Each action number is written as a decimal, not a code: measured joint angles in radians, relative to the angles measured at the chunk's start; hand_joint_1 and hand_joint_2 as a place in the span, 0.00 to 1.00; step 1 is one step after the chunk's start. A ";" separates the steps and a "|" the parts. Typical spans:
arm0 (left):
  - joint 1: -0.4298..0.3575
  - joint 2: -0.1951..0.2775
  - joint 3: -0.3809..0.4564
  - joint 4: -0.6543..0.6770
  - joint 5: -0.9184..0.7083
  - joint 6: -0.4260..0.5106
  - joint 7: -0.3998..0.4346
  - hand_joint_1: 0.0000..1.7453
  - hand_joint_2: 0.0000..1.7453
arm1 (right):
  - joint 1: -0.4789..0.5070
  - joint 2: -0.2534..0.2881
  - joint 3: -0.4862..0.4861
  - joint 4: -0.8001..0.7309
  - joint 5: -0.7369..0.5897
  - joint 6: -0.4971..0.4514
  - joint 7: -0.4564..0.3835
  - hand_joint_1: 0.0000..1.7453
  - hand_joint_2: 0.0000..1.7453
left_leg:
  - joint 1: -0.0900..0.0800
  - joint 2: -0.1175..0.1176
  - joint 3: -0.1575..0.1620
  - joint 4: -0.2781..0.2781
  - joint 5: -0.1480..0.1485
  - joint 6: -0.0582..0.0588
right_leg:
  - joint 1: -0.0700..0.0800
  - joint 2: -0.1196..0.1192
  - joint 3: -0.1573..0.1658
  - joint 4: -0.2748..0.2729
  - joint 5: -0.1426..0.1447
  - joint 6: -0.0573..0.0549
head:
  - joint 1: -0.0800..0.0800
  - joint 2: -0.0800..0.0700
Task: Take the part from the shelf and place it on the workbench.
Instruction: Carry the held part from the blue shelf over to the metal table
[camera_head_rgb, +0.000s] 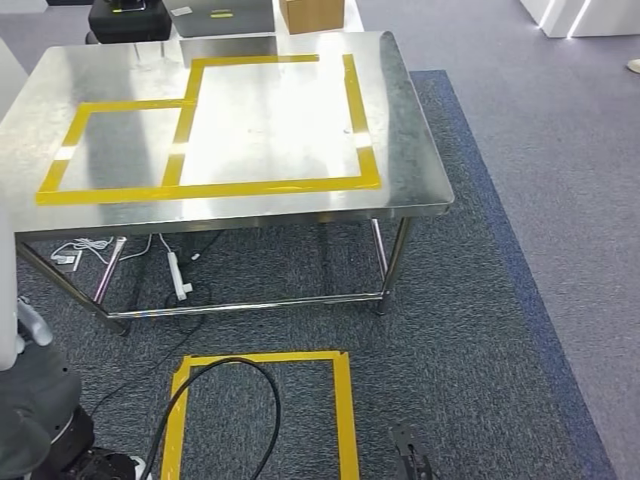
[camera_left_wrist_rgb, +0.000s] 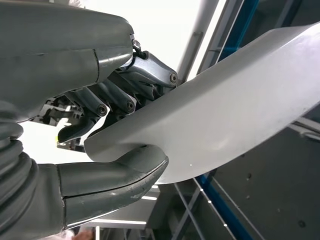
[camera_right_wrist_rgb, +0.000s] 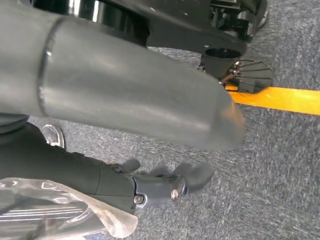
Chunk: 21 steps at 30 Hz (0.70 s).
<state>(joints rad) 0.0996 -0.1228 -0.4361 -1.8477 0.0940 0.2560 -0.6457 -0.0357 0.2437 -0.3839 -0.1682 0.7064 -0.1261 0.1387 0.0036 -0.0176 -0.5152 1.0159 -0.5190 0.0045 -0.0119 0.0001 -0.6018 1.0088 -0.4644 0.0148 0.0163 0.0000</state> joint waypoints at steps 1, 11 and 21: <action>-0.001 0.000 0.000 0.000 0.000 0.000 0.000 1.00 1.00 | 0.000 0.000 -0.002 0.000 0.000 0.000 0.000 0.00 0.00 | 0.001 0.001 -0.008 0.022 -0.001 -0.005 | -0.002 -0.001 0.010 -0.003 -0.002 -0.006 | -0.002 0.000; -0.001 0.005 0.001 0.000 0.001 0.000 -0.001 1.00 1.00 | 0.000 0.000 -0.011 0.000 0.000 0.004 -0.002 0.00 0.00 | 0.000 0.008 -0.125 0.057 0.053 -0.006 | -0.003 -0.002 0.108 -0.012 -0.074 -0.006 | -0.008 0.000; -0.004 -0.002 0.001 0.000 0.006 -0.002 -0.001 1.00 1.00 | -0.008 0.000 -0.014 0.000 0.000 0.018 -0.008 0.00 0.00 | -0.005 0.008 -0.056 0.000 0.037 0.047 | -0.002 -0.002 -0.033 0.242 -0.187 0.043 | 0.000 0.000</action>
<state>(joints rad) 0.0955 -0.1247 -0.4348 -1.8479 0.1003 0.2541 -0.6470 -0.0437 0.2438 -0.3975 -0.1682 0.7065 -0.1084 0.1310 -0.0017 -0.0098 -0.5713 1.0157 -0.4824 0.0517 -0.0135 -0.0017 -0.6352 1.2507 -0.6513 0.0581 0.0167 0.0000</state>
